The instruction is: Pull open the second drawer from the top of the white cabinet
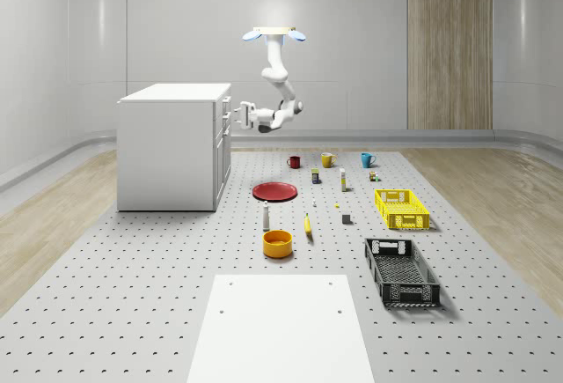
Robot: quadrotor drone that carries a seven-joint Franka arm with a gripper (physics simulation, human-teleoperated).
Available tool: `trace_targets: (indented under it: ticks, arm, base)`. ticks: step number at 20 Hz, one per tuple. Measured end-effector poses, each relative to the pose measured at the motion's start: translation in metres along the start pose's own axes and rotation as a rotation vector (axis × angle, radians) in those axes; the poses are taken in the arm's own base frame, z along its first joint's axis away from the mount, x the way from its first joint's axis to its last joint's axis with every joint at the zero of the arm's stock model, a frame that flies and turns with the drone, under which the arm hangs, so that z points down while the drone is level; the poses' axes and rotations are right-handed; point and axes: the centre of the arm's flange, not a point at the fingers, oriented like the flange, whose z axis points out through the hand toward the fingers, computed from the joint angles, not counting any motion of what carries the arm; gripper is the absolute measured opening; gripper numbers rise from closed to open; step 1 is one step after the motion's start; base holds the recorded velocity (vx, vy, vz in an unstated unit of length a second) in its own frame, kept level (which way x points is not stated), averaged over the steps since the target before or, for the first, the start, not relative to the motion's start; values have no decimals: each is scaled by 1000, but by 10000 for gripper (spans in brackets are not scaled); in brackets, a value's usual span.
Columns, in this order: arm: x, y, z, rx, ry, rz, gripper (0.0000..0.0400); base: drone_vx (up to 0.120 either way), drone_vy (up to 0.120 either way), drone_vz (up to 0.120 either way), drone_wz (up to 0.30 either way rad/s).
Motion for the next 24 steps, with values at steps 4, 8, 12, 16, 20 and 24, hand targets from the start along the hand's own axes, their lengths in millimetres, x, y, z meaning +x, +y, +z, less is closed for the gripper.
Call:
trace_targets:
  ticks: [4,8,12,16,20,24]
  arm:
    - [1,-1,10,0,0,0,300]
    - [1,-1,20,0,0,0,300]
    - [1,-1,30,0,0,0,300]
    - [1,-1,38,0,0,0,300]
    - [1,-1,46,0,0,0,300]
    - [2,-1,50,0,0,0,300]
  base:
    - [0,0,0,0]
    - [0,0,0,0]
    - [0,0,0,0]
    - [0,0,0,0]
    - [0,0,0,0]
    - [0,0,0,0]
